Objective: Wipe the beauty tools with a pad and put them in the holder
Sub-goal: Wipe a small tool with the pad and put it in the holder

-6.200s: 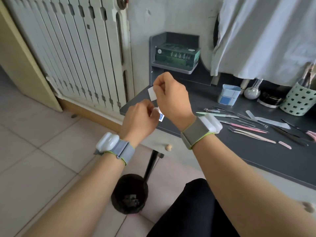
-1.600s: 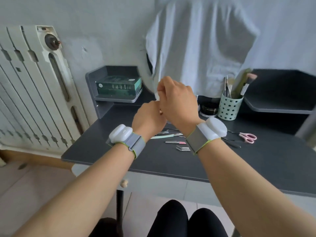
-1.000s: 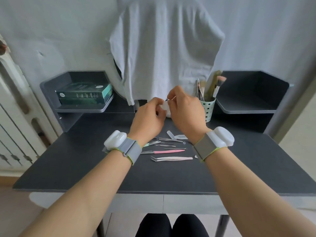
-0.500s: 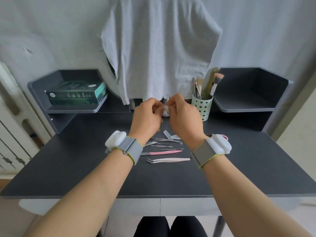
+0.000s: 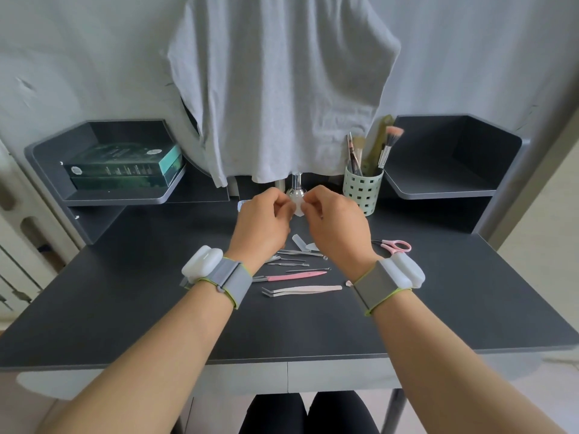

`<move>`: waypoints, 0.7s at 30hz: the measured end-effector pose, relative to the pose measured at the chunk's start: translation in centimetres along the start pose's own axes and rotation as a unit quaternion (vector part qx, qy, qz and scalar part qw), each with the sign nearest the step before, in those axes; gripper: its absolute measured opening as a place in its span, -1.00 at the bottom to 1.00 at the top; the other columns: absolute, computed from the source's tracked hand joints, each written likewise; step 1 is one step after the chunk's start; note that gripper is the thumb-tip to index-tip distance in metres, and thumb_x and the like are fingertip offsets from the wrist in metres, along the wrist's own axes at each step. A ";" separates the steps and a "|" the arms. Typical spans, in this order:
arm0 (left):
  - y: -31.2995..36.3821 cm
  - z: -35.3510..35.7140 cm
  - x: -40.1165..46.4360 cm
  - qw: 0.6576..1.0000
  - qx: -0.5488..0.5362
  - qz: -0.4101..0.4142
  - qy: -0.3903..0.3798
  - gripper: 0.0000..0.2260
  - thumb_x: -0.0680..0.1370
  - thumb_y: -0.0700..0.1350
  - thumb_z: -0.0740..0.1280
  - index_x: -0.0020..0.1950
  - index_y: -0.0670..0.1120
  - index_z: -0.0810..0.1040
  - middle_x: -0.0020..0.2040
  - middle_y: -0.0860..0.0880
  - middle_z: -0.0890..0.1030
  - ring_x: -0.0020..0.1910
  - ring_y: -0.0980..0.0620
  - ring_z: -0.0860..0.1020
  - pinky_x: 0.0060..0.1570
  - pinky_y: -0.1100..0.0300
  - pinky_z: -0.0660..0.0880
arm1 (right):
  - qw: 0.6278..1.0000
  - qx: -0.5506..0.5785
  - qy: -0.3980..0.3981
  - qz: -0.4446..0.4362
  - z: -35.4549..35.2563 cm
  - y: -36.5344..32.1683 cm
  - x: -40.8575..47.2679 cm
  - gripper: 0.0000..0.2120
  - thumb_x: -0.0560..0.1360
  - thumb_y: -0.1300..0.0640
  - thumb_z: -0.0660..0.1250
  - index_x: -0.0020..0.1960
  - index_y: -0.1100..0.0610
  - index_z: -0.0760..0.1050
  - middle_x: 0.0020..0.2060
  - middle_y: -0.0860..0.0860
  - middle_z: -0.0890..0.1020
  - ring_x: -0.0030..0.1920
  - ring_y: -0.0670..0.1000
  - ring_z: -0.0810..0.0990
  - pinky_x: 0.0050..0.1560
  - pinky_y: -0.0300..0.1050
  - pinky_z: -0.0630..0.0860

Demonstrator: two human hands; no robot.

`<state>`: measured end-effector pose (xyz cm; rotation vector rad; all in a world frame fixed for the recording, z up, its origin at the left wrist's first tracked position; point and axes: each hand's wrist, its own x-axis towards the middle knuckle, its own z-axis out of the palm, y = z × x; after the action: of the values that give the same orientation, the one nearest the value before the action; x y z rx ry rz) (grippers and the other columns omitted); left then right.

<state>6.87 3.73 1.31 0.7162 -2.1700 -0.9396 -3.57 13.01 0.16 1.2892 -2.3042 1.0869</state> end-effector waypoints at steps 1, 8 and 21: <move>-0.2 0.1 0.0 1.000 0.001 0.007 -0.004 -0.92 0.63 -0.11 0.30 0.02 -0.04 0.59 -0.20 0.03 0.64 -0.29 0.01 0.66 -0.30 -0.02 0.65 | 1.000 0.001 -0.007 0.011 -0.1 0.1 -0.1 -0.86 0.62 0.09 0.26 0.07 0.07 0.58 -0.15 -0.02 0.67 -0.14 0.08 0.59 -0.13 -0.04 0.46; -0.5 0.5 -0.2 0.998 0.030 0.051 -0.028 -0.90 0.62 -0.09 0.33 0.03 0.00 0.64 -0.18 0.14 0.62 -0.31 0.15 0.57 -0.22 0.20 0.52 | 0.998 0.012 -0.037 0.054 -0.4 0.6 -0.8 -0.85 0.63 0.08 0.24 0.07 0.07 0.58 -0.20 -0.03 0.62 -0.16 0.08 0.57 -0.19 -0.06 0.42; -1.3 0.9 -0.2 0.999 0.036 -0.001 -0.011 -0.75 0.61 0.02 0.33 -0.14 -0.11 0.61 -0.36 -0.03 0.62 -0.40 -0.03 0.61 -0.26 -0.06 0.62 | 0.998 0.032 -0.049 0.024 0.6 0.7 -2.0 -0.85 0.58 0.04 0.31 0.12 0.00 0.57 -0.05 -0.08 0.66 -0.02 0.02 0.62 0.02 0.08 0.59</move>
<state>6.61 3.53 -0.23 0.7463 -2.2315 -0.8786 -2.94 13.98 -1.69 1.3446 -2.4010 1.1455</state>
